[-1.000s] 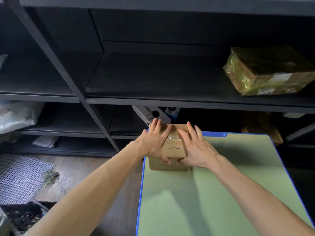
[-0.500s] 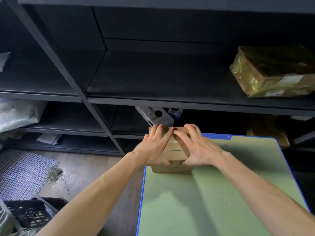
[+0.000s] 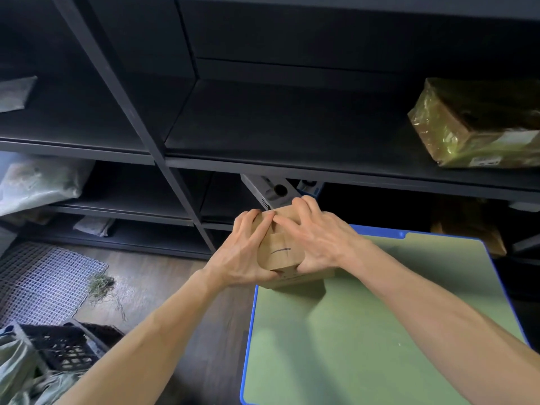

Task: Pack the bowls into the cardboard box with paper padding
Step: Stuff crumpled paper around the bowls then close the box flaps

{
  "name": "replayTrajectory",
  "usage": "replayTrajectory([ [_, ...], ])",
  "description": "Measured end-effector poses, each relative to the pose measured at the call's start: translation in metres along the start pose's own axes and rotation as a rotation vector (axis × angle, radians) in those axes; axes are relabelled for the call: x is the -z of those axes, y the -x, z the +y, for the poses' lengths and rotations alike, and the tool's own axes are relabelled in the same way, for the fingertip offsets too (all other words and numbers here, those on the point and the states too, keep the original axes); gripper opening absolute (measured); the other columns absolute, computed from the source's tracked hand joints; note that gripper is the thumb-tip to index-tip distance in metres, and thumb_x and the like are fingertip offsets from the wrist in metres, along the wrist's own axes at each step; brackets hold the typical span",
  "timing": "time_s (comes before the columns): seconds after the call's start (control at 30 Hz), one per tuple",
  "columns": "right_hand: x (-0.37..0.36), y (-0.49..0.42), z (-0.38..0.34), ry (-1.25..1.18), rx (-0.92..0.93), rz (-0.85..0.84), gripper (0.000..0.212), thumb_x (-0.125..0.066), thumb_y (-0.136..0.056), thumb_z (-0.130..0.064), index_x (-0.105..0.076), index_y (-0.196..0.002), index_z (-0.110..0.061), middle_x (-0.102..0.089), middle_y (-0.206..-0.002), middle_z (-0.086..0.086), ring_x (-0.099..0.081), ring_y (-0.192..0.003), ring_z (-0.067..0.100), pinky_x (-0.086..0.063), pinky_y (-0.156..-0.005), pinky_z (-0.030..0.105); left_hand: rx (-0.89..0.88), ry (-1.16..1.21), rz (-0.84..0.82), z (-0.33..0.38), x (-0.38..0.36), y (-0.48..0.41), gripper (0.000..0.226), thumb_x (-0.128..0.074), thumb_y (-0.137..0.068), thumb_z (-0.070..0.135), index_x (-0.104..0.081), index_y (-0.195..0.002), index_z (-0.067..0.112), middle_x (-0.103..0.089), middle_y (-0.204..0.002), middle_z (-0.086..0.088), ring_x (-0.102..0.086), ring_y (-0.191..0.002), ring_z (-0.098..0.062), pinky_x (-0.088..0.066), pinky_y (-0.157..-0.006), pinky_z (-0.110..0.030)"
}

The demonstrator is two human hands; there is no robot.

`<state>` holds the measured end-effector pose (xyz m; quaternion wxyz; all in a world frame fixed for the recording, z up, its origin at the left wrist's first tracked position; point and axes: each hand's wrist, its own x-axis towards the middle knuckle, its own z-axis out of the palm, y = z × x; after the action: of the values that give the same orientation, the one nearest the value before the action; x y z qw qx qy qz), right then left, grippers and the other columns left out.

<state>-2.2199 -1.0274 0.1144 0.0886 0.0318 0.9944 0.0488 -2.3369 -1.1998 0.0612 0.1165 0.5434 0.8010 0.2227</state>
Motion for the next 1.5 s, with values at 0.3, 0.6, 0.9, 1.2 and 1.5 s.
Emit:
replayTrajectory([
  [0.3,-0.037,0.052,0.028,-0.425,-0.278,0.116,0.117,-0.072,-0.055,-0.072,-0.013,-0.15,-0.034,-0.018,-0.146,0.007,-0.015,-0.141,0.03,-0.054,-0.091,0.045,-0.244,-0.479,-0.18,0.043,0.016,-0.061,0.122,-0.057,-0.058,0.081,-0.016,-0.155,0.018,-0.034,-0.139,-0.014,-0.033,-0.124,-0.033,-0.048,-0.093,-0.044],
  [0.6,-0.056,0.075,0.045,-0.538,-0.344,0.126,0.122,-0.075,-0.048,-0.068,-0.013,-0.149,-0.037,-0.015,-0.148,0.007,-0.015,-0.141,0.03,-0.044,-0.107,0.044,-0.327,-0.515,-0.202,0.065,0.001,-0.08,0.118,-0.057,-0.055,0.082,-0.025,-0.148,0.017,-0.04,-0.125,-0.01,-0.039,-0.109,-0.029,-0.047,-0.08,-0.039],
  [0.9,-0.06,0.052,0.032,-0.409,-0.252,0.043,0.122,-0.072,-0.055,-0.067,-0.007,-0.153,-0.035,-0.007,-0.155,0.011,-0.002,-0.147,0.031,-0.042,-0.109,0.045,-0.215,-0.354,-0.201,0.029,-0.015,-0.054,0.123,-0.058,-0.059,0.082,-0.013,-0.155,0.018,-0.029,-0.143,-0.008,-0.029,-0.129,-0.029,-0.047,-0.1,-0.046],
  [1.2,-0.065,0.051,0.024,-0.294,-0.23,-0.063,0.127,-0.055,-0.064,-0.083,0.018,-0.155,-0.03,0.025,-0.161,0.012,0.026,-0.148,0.029,-0.01,-0.122,0.042,-0.159,-0.438,-0.249,0.025,-0.029,-0.044,0.129,-0.03,-0.063,0.097,0.01,-0.157,0.019,0.012,-0.164,-0.015,0.01,-0.152,-0.034,-0.032,-0.116,-0.05],
  [1.5,-0.065,0.06,0.008,-0.253,-0.319,-0.036,0.127,-0.047,-0.069,-0.088,0.016,-0.156,-0.021,0.026,-0.161,0.014,0.024,-0.149,0.028,-0.01,-0.124,0.044,-0.129,-0.46,-0.166,0.026,-0.043,-0.021,0.118,-0.025,-0.078,0.092,0.012,-0.157,0.013,0.019,-0.162,-0.018,0.021,-0.149,-0.034,-0.025,-0.121,-0.048],
])
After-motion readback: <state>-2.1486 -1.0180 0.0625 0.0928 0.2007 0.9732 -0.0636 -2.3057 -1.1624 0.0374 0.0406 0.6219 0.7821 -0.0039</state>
